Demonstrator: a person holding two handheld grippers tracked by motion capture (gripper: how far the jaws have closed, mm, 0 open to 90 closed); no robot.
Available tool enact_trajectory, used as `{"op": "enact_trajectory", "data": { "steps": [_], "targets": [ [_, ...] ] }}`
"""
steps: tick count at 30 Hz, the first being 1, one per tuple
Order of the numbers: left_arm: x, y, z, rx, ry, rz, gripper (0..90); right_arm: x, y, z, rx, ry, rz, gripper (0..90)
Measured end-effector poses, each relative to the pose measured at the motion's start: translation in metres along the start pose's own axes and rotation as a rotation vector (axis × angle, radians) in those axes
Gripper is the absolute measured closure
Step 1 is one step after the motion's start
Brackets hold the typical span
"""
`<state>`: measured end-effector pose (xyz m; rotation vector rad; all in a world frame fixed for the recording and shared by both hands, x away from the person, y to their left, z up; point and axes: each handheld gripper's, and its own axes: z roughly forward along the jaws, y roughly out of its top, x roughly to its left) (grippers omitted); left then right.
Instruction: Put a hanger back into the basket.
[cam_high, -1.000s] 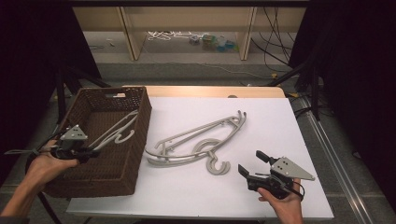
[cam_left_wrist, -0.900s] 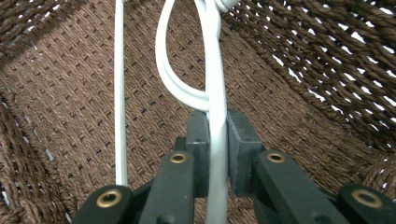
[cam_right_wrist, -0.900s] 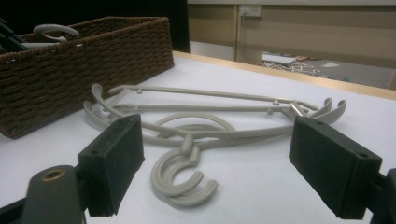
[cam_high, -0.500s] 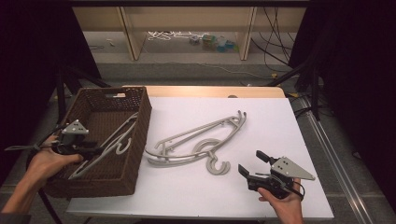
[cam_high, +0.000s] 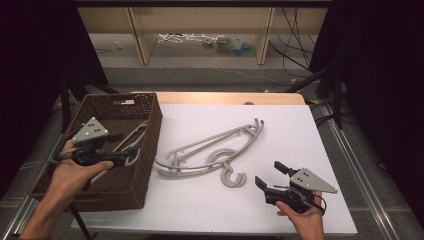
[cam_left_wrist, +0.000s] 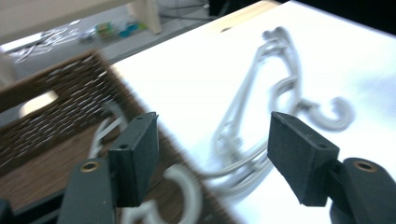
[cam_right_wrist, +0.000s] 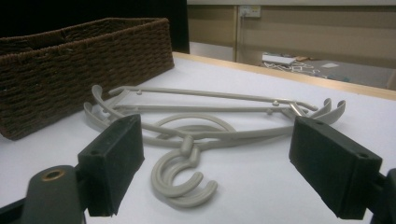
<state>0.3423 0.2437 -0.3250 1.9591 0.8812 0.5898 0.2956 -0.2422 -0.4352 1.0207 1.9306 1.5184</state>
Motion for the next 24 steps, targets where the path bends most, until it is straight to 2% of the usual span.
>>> {"op": "enact_trajectory", "data": {
  "steps": [3,10,14,17,18,21,24],
  "targets": [
    [-0.018,0.007,0.009,-0.02,-0.035,0.013,31.2,-0.001,0.0,-0.001,-0.001,0.0,-0.003,18.5],
    [-0.048,0.014,0.028,-0.109,-0.1,-0.009,27.2,0.0,0.0,0.0,-0.014,0.008,0.006,18.4],
    [-0.061,0.015,0.04,-0.111,-0.119,-0.004,25.2,0.0,0.001,-0.002,-0.001,-0.006,-0.004,18.4],
    [-0.07,0.016,0.05,-0.115,-0.143,-0.02,23.4,-0.001,0.0,-0.002,-0.006,-0.004,-0.003,18.4],
    [-0.071,0.016,0.052,-0.117,-0.144,-0.019,23.1,0.0,-0.001,-0.001,-0.017,0.005,0.008,18.4],
    [-0.077,0.015,0.06,-0.113,-0.157,-0.024,22.4,-0.001,0.0,-0.001,-0.009,0.009,0.0,18.3],
    [-0.082,0.014,0.068,-0.109,-0.172,-0.027,21.4,-0.001,0.0,-0.002,-0.007,-0.004,-0.002,18.3]
  ]
}}
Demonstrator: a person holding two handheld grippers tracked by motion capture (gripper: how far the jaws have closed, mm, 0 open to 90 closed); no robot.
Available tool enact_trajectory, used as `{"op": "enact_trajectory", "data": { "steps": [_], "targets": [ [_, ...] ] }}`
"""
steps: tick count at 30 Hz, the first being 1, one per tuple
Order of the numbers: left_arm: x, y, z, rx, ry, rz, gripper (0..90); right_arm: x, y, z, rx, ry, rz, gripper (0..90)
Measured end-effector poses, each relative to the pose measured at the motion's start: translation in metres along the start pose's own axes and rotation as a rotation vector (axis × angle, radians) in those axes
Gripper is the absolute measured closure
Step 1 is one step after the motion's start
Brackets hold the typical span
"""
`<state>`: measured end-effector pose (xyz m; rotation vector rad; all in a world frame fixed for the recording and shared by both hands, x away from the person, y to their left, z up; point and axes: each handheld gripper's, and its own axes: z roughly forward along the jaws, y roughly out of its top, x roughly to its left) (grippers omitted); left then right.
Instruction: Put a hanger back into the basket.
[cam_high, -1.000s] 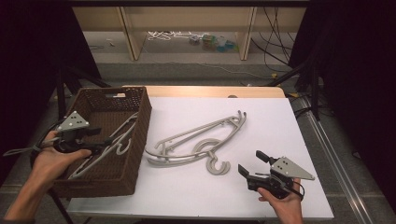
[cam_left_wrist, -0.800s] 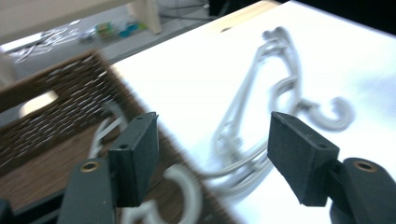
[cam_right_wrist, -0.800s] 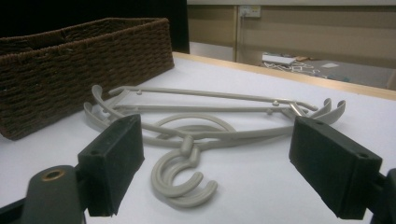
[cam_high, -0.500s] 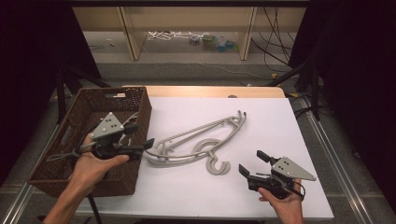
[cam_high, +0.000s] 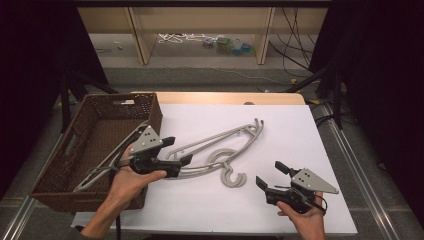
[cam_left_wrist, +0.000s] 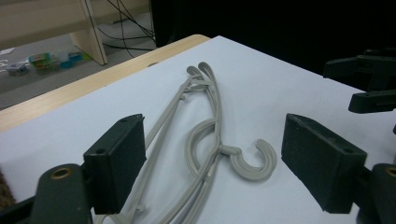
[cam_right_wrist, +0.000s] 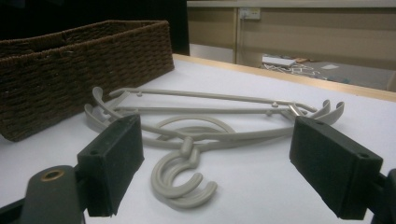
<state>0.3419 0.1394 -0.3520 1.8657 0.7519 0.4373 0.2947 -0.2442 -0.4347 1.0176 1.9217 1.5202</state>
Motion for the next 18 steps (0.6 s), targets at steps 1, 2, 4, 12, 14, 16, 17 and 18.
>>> {"op": "enact_trajectory", "data": {
  "steps": [1,2,4,12,14,16,17,18],
  "targets": [
    [-0.001,-0.001,0.003,0.0,-0.004,0.001,21.0,0.0,0.0,0.0,0.0,0.002,0.002,18.3],
    [-0.002,-0.002,0.007,0.006,-0.004,0.006,20.6,0.0,-0.001,0.001,-0.012,0.013,0.012,18.3],
    [-0.004,-0.004,0.014,0.018,-0.007,0.006,20.0,-0.002,-0.002,0.001,-0.003,0.003,0.007,18.0],
    [-0.01,-0.012,0.038,0.009,0.012,0.02,18.3,-0.003,-0.002,0.002,-0.016,0.014,-0.007,17.3],
    [0.0,-0.011,0.038,-0.001,0.162,0.179,18.0,-0.002,-0.001,0.001,-0.005,0.016,-0.007,17.3],
    [-0.001,-0.015,0.04,-0.004,0.18,0.185,17.3,-0.001,-0.002,0.002,-0.026,0.024,-0.015,17.3],
    [0.0,-0.017,0.041,-0.01,0.178,0.189,17.3,-0.002,-0.001,0.002,-0.028,0.021,-0.024,17.3],
    [0.001,-0.018,0.043,-0.017,0.181,0.192,17.2,-0.001,-0.001,0.002,-0.03,0.024,-0.018,17.3]
  ]
}}
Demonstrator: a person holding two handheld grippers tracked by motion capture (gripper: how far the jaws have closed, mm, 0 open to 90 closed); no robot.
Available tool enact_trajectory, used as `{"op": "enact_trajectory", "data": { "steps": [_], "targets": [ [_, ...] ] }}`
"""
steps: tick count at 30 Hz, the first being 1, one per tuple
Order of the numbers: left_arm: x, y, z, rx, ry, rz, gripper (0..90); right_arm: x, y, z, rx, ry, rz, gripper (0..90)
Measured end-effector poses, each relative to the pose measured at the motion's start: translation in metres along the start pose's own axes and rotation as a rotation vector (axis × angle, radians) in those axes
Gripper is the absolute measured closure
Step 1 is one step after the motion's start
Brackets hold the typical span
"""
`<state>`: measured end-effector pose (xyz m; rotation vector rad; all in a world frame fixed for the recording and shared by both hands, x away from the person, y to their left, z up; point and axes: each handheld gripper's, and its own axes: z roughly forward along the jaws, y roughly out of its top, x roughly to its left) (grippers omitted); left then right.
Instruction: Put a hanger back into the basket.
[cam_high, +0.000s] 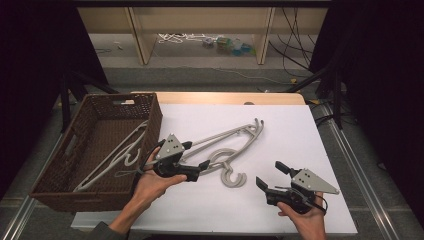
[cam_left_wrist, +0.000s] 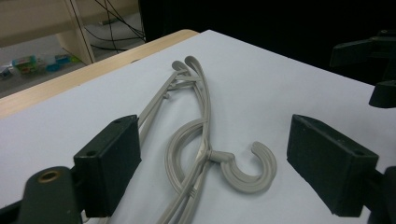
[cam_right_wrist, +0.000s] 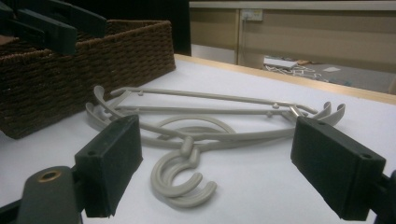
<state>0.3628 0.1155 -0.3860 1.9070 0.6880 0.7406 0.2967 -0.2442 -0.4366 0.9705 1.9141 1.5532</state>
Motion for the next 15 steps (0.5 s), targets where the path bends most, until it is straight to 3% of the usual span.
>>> {"op": "enact_trajectory", "data": {
  "steps": [2,7,11,15],
  "targets": [
    [0.001,-0.004,0.003,-0.008,0.004,0.002,17.2,-0.002,0.0,0.0,-0.001,-0.012,-0.02,17.3],
    [0.0,-0.013,0.01,0.005,0.007,0.011,17.5,-0.001,0.0,-0.001,0.001,-0.017,-0.023,17.3],
    [-0.003,-0.021,0.013,-0.012,-0.004,0.014,17.6,-0.002,0.0,0.0,-0.014,-0.017,-0.02,17.3],
    [-0.003,-0.026,0.013,-0.013,-0.013,0.017,17.6,0.0,0.001,-0.002,0.012,-0.021,-0.022,17.3]
  ]
}}
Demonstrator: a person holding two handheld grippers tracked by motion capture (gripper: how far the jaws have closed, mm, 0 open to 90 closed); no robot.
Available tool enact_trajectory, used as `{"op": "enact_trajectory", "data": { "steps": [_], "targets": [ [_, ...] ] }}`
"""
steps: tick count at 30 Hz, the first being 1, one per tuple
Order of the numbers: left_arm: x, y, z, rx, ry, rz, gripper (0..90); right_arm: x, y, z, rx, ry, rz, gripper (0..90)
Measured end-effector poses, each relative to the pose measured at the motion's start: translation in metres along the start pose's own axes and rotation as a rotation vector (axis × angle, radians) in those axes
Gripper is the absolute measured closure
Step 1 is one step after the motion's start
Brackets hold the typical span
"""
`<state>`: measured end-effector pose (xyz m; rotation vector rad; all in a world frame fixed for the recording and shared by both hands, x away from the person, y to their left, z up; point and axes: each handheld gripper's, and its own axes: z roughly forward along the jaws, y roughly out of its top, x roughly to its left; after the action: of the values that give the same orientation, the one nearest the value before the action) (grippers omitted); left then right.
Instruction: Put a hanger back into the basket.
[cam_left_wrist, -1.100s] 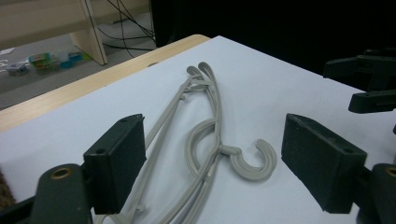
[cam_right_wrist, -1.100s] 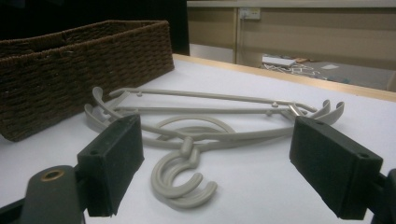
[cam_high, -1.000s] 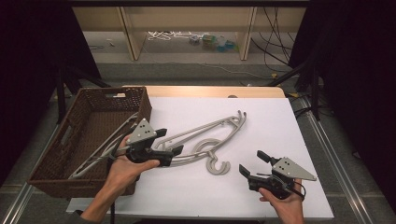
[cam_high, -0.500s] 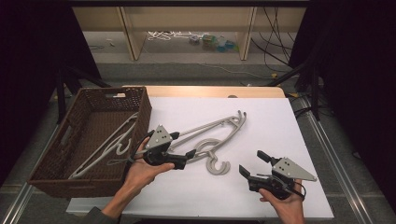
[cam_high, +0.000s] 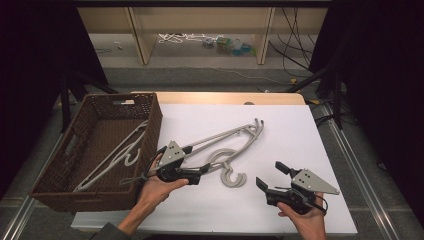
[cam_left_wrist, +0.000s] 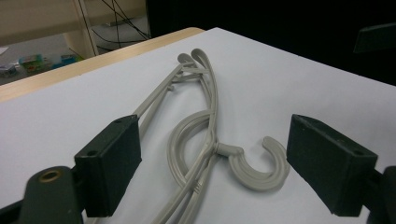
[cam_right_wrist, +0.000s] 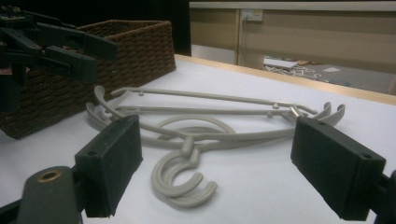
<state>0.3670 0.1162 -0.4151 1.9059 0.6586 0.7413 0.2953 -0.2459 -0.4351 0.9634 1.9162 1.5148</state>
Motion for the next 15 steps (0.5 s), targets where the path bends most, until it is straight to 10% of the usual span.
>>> {"op": "enact_trajectory", "data": {
  "steps": [8,10,15],
  "targets": [
    [-0.008,-0.003,0.009,0.056,0.028,0.003,16.9,0.0,-0.001,0.001,-0.001,-0.004,0.0,17.3],
    [-0.013,-0.005,0.015,0.071,-0.057,-0.004,16.3,0.0,-0.001,0.001,0.005,0.0,-0.003,17.3],
    [-0.018,-0.009,0.028,0.155,-0.035,0.038,16.7,0.001,0.001,0.0,0.013,-0.005,-0.012,17.3]
  ]
}}
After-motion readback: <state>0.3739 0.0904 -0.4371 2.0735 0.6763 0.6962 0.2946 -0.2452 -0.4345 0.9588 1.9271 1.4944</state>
